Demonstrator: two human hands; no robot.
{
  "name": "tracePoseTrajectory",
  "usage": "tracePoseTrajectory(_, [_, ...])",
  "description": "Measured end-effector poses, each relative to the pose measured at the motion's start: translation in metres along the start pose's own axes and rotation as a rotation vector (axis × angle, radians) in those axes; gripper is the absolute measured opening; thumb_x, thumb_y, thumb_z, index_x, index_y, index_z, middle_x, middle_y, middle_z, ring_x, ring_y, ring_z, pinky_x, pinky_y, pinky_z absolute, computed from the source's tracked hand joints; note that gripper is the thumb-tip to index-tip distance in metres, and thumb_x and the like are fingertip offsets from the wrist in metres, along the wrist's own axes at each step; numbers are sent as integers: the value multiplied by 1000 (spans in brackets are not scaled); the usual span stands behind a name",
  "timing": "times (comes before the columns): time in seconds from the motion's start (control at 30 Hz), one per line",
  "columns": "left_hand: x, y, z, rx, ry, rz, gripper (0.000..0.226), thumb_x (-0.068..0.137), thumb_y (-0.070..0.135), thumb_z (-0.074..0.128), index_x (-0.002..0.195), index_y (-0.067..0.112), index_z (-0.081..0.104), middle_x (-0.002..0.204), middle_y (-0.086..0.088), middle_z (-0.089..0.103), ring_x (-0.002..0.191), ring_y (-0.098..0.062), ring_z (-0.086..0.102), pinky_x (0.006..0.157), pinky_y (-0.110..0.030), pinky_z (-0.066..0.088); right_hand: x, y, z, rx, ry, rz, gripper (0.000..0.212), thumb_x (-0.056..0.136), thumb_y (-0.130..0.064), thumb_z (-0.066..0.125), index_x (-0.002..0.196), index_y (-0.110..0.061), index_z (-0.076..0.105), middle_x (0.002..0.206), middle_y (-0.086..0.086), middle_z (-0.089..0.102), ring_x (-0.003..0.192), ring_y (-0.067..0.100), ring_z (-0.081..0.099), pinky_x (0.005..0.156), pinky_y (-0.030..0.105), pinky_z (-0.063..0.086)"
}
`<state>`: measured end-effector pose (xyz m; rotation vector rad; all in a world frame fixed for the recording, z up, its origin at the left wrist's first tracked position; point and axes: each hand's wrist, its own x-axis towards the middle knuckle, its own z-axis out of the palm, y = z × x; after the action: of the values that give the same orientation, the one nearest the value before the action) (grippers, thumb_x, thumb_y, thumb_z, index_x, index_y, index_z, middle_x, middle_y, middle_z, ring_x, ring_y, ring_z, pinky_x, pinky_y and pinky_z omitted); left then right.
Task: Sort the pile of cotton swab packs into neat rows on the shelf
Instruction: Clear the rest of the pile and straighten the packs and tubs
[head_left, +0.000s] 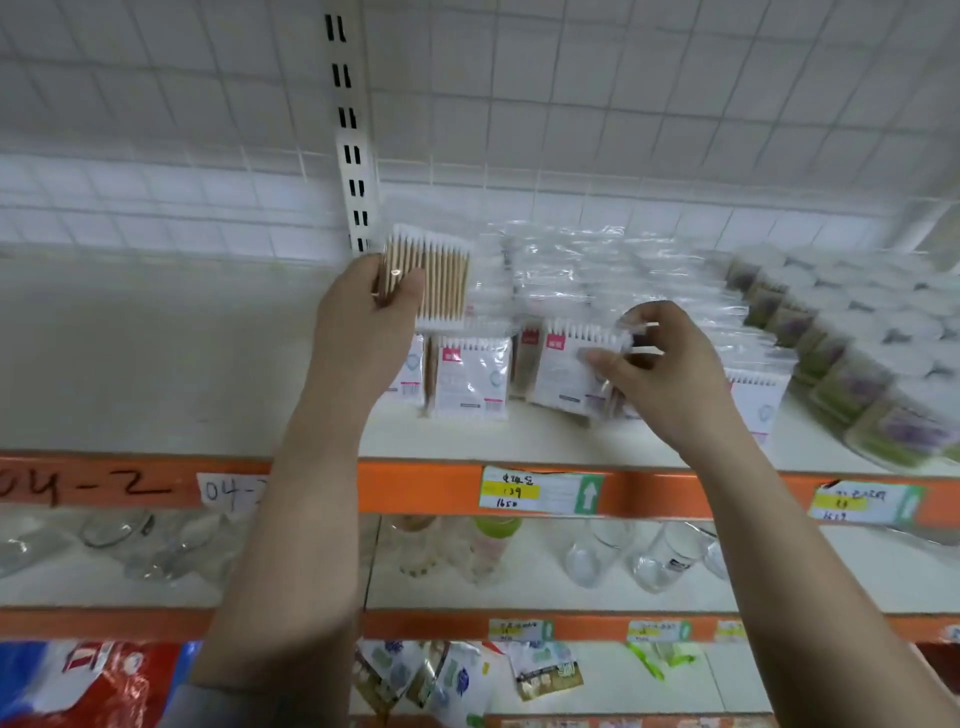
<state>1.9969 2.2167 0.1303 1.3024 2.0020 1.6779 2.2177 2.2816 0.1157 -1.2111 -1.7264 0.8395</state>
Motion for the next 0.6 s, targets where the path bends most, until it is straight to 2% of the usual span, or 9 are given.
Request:
tracePoseTrajectory(0.07, [-9, 1, 3, 25, 14, -10, 26, 95, 27, 51, 97, 4, 61, 95, -16, 64, 77, -17, 52, 55, -10, 35, 2, 0, -4, -42, -41, -31, 34, 76, -21, 77, 87, -31, 46, 85, -12, 55, 65, 15, 62, 60, 28, 44])
tracePoseTrajectory(0.13, [-15, 3, 3, 45, 22, -15, 27, 95, 27, 51, 96, 1, 60, 92, -18, 62, 72, -16, 50, 50, -7, 35, 4, -2, -8, -89, -87, -60, 33, 78, -16, 75, 93, -24, 46, 84, -12, 53, 66, 19, 62, 51, 25, 42])
tracePoseTrajectory(0.23, [-20, 6, 2, 71, 21, -19, 30, 95, 27, 51, 96, -2, 57, 91, -21, 60, 69, -15, 47, 50, -8, 33, 8, -3, -9, -148, -144, -83, 32, 80, -13, 72, 97, -22, 46, 94, -1, 57, 73, 26, 64, 50, 26, 40])
tracePoseTrajectory(0.33, [-21, 7, -1, 100, 18, -11, 31, 94, 28, 51, 98, -2, 58, 97, -21, 62, 75, -17, 49, 53, -8, 33, 9, -3, -2, -225, -177, -115, 32, 81, -14, 71, 99, -23, 45, 106, 3, 55, 82, 23, 61, 53, 21, 35])
tracePoseTrajectory(0.43, [-22, 6, -5, 124, 9, -15, 26, 95, 27, 51, 98, 4, 60, 92, -13, 64, 74, -15, 51, 53, -7, 34, 5, 0, 8, -262, -164, -115, 31, 83, -14, 69, 103, -19, 46, 102, 4, 53, 74, 18, 54, 52, 13, 35])
tracePoseTrajectory(0.53, [-23, 3, -11, 131, 15, -20, 24, 95, 28, 50, 95, 7, 60, 80, -8, 60, 67, -15, 48, 56, -16, 37, -2, 4, 18, -313, -124, -120, 32, 83, -14, 68, 109, -13, 51, 104, 4, 53, 78, 24, 57, 66, 24, 37])
tracePoseTrajectory(0.6, [-25, 0, -15, 125, 14, -27, 22, 95, 29, 49, 87, 11, 58, 68, 2, 50, 61, -13, 44, 54, -23, 36, -6, 4, 20, -378, -58, -162, 31, 81, -13, 69, 110, -9, 56, 106, 3, 51, 87, 23, 54, 70, 24, 34])
